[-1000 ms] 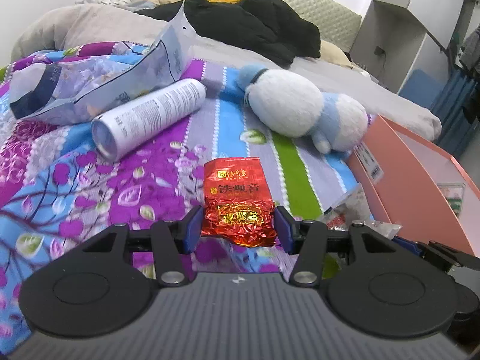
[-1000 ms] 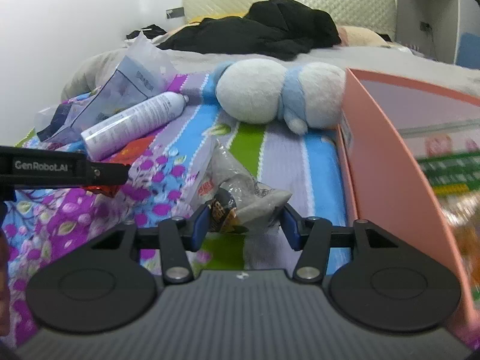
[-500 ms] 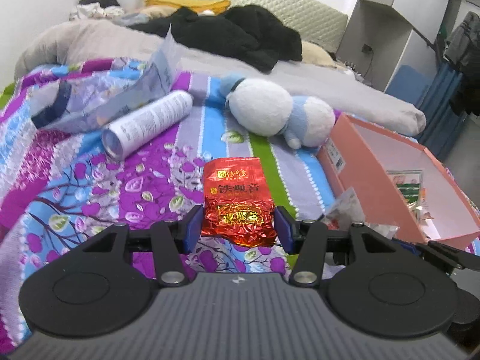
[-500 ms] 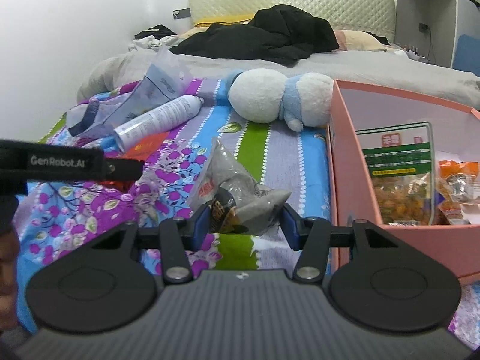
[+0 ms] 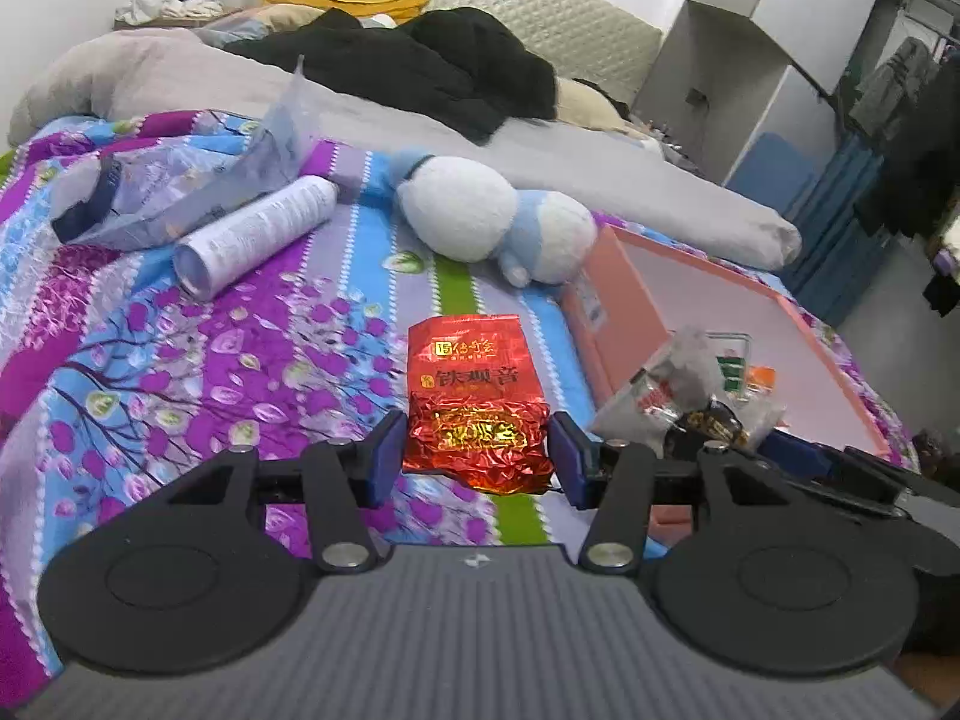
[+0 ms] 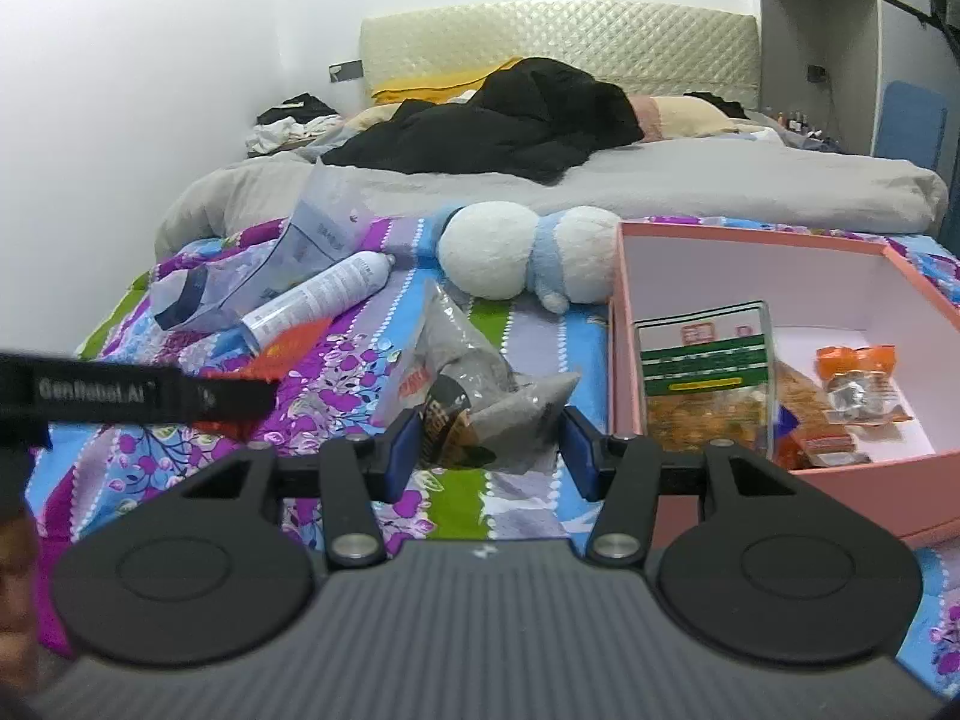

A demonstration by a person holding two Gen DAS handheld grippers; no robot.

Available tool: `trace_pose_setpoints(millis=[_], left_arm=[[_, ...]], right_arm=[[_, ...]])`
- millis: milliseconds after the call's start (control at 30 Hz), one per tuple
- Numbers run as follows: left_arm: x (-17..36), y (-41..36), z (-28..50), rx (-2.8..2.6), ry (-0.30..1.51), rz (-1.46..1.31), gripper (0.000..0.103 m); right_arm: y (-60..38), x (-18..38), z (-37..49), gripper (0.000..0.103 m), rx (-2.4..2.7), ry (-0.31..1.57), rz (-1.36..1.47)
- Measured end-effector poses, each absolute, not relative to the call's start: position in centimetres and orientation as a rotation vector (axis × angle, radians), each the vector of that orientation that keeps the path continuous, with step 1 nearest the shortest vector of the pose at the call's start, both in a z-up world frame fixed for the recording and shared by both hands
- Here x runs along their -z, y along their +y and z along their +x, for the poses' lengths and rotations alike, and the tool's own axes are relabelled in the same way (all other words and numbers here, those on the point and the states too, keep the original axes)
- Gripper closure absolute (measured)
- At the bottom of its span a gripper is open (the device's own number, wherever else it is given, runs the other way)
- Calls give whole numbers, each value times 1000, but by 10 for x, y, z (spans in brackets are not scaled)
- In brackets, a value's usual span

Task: Organize snacks

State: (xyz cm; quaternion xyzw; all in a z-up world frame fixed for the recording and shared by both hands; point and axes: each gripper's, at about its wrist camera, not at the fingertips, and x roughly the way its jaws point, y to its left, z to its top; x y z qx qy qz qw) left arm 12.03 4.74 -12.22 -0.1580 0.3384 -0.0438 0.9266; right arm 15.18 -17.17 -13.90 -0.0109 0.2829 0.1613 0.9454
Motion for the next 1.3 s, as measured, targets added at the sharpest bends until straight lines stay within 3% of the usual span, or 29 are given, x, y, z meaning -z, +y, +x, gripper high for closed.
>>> trace_pose_setpoints(millis=[267,400,467,500,533,1200,1267,1300], left_arm=[[105,28,113,136,667,-324,46],[96,12,118,176,654,-311,46],[94,3,122,196,654,-304,46],[93,-1,123,207,654,-303,46],[94,-6,125,216,654,-297,46],[139,3,108,185,774,-289,46],[144,5,103,180,780,-285,46],[146,6,101,175,784,-285,46]], right_arm=[[-193,122,131,51,-292,564,-17],[-208,116,126,59,-261,560,-11],[-215,115,126,74,-252,563,-2],[-218,114,125,101,-246,565,1],[-221,114,126,96,-240,568,6],[-258,163,112,92,-218,732,82],[-254,170,111,83,-256,773,77],[-251,173,109,58,-283,791,73]])
